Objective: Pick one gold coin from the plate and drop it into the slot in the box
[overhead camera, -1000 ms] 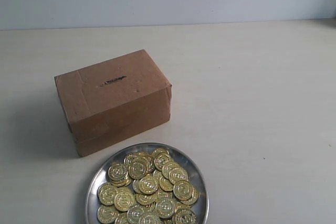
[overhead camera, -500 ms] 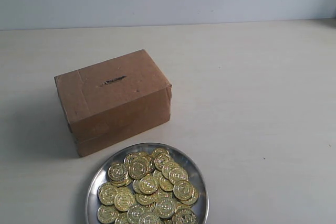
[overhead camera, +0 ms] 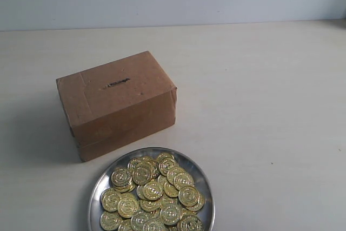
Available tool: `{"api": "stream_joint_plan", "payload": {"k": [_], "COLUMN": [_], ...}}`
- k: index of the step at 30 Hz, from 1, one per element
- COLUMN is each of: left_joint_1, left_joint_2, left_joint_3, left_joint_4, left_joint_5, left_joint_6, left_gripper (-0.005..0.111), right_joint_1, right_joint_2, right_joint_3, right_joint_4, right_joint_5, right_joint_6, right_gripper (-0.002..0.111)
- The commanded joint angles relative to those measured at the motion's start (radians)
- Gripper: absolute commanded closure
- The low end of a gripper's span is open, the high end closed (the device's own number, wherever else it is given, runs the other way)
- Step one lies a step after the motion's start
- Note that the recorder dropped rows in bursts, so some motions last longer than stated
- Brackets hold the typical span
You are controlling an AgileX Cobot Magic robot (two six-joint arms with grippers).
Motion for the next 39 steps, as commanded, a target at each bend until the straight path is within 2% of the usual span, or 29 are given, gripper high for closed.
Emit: {"api": "stream_joint_plan", "payload": {"k": [1, 39], "left_joint_1": [0.000, 0.000], "left_joint_2": [-0.005, -0.005], "left_joint_3": [0.003, 0.003], "left_joint_4": [-0.007, -0.007], "left_joint_5": [-0.001, -0.004], "left_joint_6": [-0.007, -0.005], "left_gripper": [0.107, 0.107], "right_joint_1": [-0.007, -0.007], "right_joint_2": [-0.004, -0.004], "right_joint_3": [0.004, 0.004], "right_joint_4": [-0.002, 0.000], "right_joint_5": [0.005, 0.033], "right_joint_6": [-0.007, -0.004], "right_gripper": [0.108, 0.108]}}
